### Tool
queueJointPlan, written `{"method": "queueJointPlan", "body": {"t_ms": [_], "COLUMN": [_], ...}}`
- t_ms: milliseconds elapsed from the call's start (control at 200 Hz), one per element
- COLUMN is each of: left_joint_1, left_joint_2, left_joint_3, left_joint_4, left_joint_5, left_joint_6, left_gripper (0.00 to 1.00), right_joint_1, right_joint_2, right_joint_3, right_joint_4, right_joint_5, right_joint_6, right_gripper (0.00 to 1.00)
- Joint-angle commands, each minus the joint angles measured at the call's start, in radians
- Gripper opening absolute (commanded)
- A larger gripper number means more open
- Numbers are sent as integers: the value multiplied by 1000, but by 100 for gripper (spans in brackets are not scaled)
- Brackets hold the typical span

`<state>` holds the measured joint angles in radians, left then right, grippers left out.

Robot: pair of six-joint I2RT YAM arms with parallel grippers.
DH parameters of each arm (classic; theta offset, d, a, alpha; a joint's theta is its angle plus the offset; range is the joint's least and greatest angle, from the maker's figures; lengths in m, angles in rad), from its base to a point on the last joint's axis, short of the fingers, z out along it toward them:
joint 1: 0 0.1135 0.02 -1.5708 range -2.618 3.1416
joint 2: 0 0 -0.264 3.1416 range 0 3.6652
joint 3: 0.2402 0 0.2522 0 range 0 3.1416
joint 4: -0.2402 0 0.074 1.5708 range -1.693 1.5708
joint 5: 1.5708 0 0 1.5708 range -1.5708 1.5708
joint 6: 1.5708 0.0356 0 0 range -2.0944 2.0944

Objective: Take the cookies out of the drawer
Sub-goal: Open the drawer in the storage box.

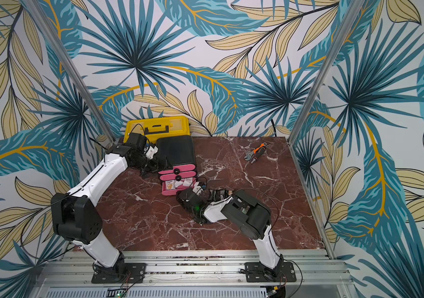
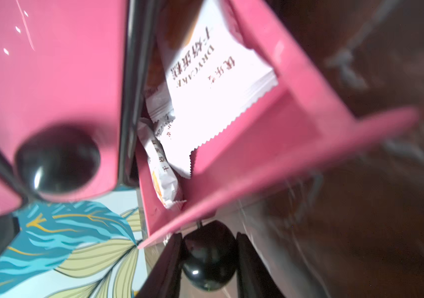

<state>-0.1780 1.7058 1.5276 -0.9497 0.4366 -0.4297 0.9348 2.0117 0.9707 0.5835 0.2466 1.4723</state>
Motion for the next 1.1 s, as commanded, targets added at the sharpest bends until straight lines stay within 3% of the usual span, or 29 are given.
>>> {"method": "queueJointPlan", "body": {"t_ms": [0,371,571,816,877,967,1097], "left_joint_1": [-6,-5,-6,-6,-5,-5,-5], "left_joint_2": [-27,-78,-108,-130,-130,-132,-137], "left_joint_3": [-34,-108,-134,-134,-132,-127,-121], "left_joint_4": [14,19,9,1,1,-1,-6], "left_joint_5": [11,19,13,2,2,0,-11], "left_joint_6": [19,12,17,19,17,16,19], "left_gripper": [100,100,100,100,100,100,100], "right_joint_1": [38,136,147,151,151,154,156], "right_joint_2": [-68,-145,-166,-220,-220,-233,-287], "right_joint_3": [-37,-47,-19,-54,-58,-41,2], "right_joint_4": [-134,-298,-347,-398,-389,-409,-517], "right_joint_5": [5,21,33,47,34,22,42], "right_joint_6": [43,54,4,-15,-32,-78,-150], "right_gripper": [21,21,28,27,33,55,62]}}
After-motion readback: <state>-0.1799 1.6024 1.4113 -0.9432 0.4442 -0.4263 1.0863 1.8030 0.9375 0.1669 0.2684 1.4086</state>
